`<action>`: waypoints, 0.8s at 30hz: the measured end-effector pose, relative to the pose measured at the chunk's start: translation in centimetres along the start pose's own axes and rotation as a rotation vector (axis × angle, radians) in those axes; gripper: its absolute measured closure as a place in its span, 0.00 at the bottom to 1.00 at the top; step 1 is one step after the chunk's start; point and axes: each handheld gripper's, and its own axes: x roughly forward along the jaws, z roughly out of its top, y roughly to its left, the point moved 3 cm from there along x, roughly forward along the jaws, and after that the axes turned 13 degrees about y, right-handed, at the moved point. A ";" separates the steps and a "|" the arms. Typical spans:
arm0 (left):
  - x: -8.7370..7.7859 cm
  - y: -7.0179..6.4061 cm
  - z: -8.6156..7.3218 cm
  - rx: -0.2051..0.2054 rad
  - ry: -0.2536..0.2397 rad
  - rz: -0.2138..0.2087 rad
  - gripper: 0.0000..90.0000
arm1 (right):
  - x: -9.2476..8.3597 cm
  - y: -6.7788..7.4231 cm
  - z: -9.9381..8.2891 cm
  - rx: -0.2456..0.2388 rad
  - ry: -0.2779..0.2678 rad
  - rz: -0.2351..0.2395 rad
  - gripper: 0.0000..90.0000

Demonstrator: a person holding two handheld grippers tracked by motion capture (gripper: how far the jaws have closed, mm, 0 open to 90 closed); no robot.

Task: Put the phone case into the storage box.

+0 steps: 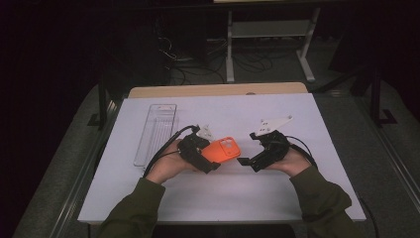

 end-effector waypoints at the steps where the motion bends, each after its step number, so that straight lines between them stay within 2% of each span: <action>1: 0.0 0.0 0.0 -0.013 -0.002 0.006 0.17 | 0.0 0.0 -0.1 0.007 -0.006 -0.010 0.02; 4: 0.1 0.2 0.0 -0.037 -0.007 0.019 0.17 | 0.0 -0.2 -0.6 0.044 -0.019 -0.027 0.02; 6: 0.0 0.3 -0.1 -0.053 0.002 0.020 0.17 | 0.1 -0.1 -1.0 0.089 -0.036 -0.043 0.02; 8: -0.1 0.4 0.0 -0.056 -0.004 0.018 0.17 | 0.2 -0.1 -1.5 0.110 -0.040 -0.054 0.02; 10: -0.1 0.4 0.0 -0.062 0.000 0.021 0.17 | 0.3 0.0 -1.9 0.130 -0.051 -0.093 0.02; 14: 0.0 0.5 -0.1 -0.076 0.005 0.025 0.17 | 0.3 0.2 -2.9 0.198 -0.085 -0.119 0.02; 16: 0.1 0.6 -0.1 -0.081 0.007 0.031 0.17 | 0.4 0.3 -3.6 0.221 -0.095 -0.156 0.02; 21: 0.3 0.7 -0.2 -0.088 0.014 0.022 0.17 | 0.9 0.6 -4.6 0.249 -0.092 -0.167 0.02; 22: 0.4 0.7 -0.2 -0.088 0.014 0.021 0.17 | 1.0 0.5 -4.7 0.243 -0.102 -0.188 0.02; 24: 0.4 0.7 -0.2 -0.091 0.010 0.019 0.17 | 1.2 0.5 -4.8 0.249 -0.098 -0.190 0.01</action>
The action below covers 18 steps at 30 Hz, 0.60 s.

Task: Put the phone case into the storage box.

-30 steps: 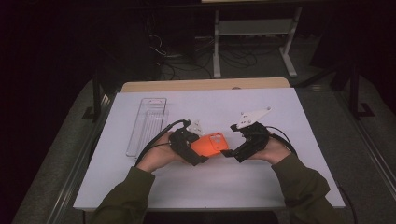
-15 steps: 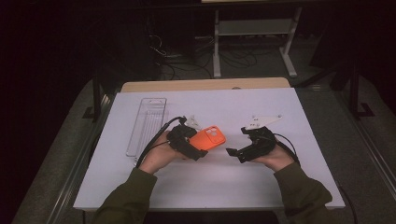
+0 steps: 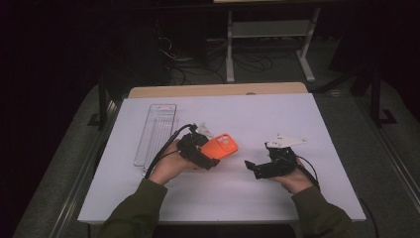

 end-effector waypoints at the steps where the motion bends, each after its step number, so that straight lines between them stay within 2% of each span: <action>1: 0.0 0.0 0.0 0.001 -0.001 0.002 0.17 | 0.1 0.0 -0.1 -0.002 0.003 -0.003 0.01; 6: -0.2 0.3 0.0 -0.016 -0.009 0.003 0.17 | 0.3 0.0 -0.2 -0.001 -0.001 -0.043 0.01; 8: -0.3 0.5 -0.1 -0.011 -0.010 0.006 0.17 | 0.3 0.0 -0.1 -0.011 -0.008 -0.045 0.01; 12: -0.7 0.6 -0.4 -0.026 -0.015 0.009 0.17 | 0.1 0.0 0.0 -0.012 -0.033 -0.056 0.01; 18: -1.2 0.8 -0.3 -0.040 -0.033 0.003 0.17 | 0.2 0.4 -0.2 -0.028 -0.021 -0.076 0.01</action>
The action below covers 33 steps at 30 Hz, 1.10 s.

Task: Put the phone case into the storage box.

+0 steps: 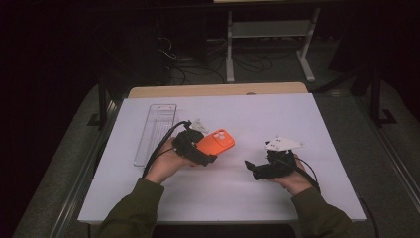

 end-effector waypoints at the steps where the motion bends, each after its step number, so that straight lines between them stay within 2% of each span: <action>1: 0.0 0.0 0.0 0.003 0.001 0.001 0.17 | 0.0 0.0 0.0 -0.007 -0.004 -0.006 0.01; 8: 0.0 -0.2 0.2 0.012 0.004 -0.002 0.17 | -0.4 -0.2 0.3 -0.012 -0.039 -0.030 0.01; 18: 0.1 -0.3 0.0 0.017 0.004 -0.012 0.17 | -0.2 -0.4 0.4 -0.038 -0.050 -0.056 0.01; 20: 0.0 -0.2 0.0 0.014 0.001 -0.011 0.17 | -0.1 -0.4 0.5 -0.061 -0.058 -0.071 0.01; 28: -0.1 -0.3 0.0 0.020 -0.002 -0.026 0.17 | 0.0 0.0 0.4 -0.139 -0.035 -0.113 0.01; 33: -0.2 -0.4 0.0 0.021 0.000 -0.028 0.17 | 0.0 0.2 0.4 -0.161 -0.041 -0.135 0.01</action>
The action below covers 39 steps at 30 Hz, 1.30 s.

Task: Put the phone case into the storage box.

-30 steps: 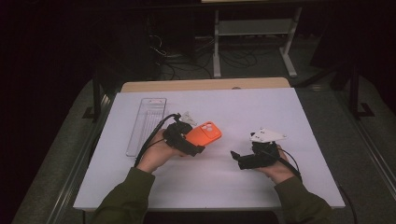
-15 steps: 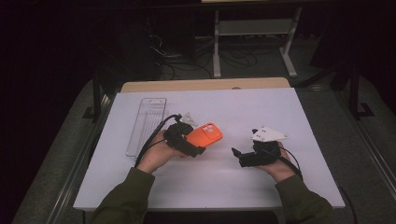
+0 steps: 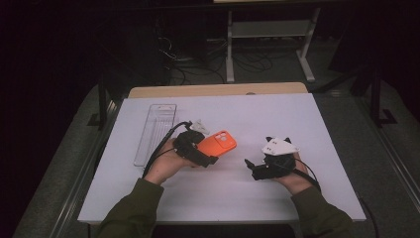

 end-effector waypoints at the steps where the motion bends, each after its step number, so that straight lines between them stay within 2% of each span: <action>1: 0.0 -0.1 0.0 -0.001 0.000 -0.005 0.17 | 0.0 0.0 0.0 -0.001 0.000 -0.003 0.01; 8: 0.1 -0.1 0.0 0.009 0.003 0.000 0.17 | -0.1 0.1 0.2 -0.009 -0.014 -0.028 0.01; 14: 0.0 -0.1 0.0 0.015 0.003 -0.005 0.17 | -0.1 0.3 0.2 -0.048 -0.010 -0.064 0.01; 15: 0.1 -0.2 0.1 -0.006 -0.016 -0.014 0.17 | -0.1 0.3 0.2 -0.068 -0.007 -0.074 0.01; 17: 0.0 -0.1 0.0 0.008 0.000 -0.012 0.17 | -0.1 0.4 0.2 -0.082 -0.008 -0.085 0.01; 18: 0.0 -0.1 0.0 0.004 -0.001 -0.013 0.17 | 0.0 0.4 0.2 -0.103 -0.012 -0.096 0.01; 25: 0.0 0.0 -0.1 0.015 -0.003 -0.011 0.17 | 0.1 0.7 0.1 -0.147 -0.001 -0.133 0.01; 28: 0.0 0.0 -0.1 0.019 -0.002 -0.011 0.17 | 0.3 0.8 0.1 -0.189 0.002 -0.157 0.01; 34: 0.0 0.0 -0.1 0.023 0.004 -0.016 0.17 | 0.6 1.2 -0.1 -0.224 0.020 -0.188 0.01; 36: 0.0 0.0 -0.1 0.026 0.005 -0.011 0.17 | 0.7 1.1 -0.1 -0.258 0.025 -0.204 0.01; 39: 0.0 0.0 -0.1 0.027 0.006 -0.011 0.17 | 0.8 1.2 -0.1 -0.271 0.024 -0.212 0.01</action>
